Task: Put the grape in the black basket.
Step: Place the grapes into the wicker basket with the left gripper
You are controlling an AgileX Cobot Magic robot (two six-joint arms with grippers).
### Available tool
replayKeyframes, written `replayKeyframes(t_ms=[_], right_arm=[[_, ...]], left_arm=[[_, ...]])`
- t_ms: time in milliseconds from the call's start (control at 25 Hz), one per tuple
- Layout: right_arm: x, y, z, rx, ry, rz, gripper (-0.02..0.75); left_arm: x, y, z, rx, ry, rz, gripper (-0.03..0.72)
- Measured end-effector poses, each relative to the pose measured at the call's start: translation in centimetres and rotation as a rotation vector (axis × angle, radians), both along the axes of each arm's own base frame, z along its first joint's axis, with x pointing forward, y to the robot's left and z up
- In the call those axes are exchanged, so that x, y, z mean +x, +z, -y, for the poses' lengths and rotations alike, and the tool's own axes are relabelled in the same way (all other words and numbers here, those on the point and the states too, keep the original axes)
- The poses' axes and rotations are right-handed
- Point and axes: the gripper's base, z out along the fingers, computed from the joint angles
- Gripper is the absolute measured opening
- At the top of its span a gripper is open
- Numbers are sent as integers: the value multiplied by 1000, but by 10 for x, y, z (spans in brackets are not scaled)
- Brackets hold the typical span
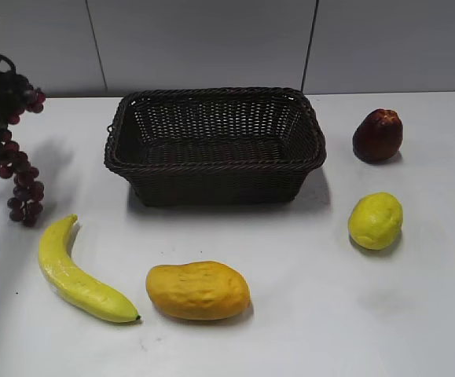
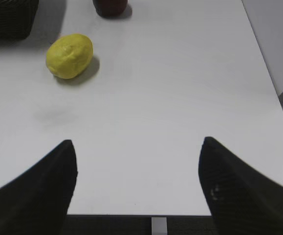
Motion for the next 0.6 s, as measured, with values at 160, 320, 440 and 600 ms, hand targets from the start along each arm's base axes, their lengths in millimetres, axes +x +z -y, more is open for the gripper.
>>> replayKeyframes(t_ms=[160,320,440,600], right_arm=[[0,0,0,0,0,0,588],[0,0,0,0,0,0,588],[0,0,0,0,0,0,588],[0,0,0,0,0,0,588]], left_arm=[[9,30,3,-19,2,92,303],[17,54,15,-27,-25,170,300],[20,70,37,-36,-85,226,301],[21,100,75,-45,-192,331,301]])
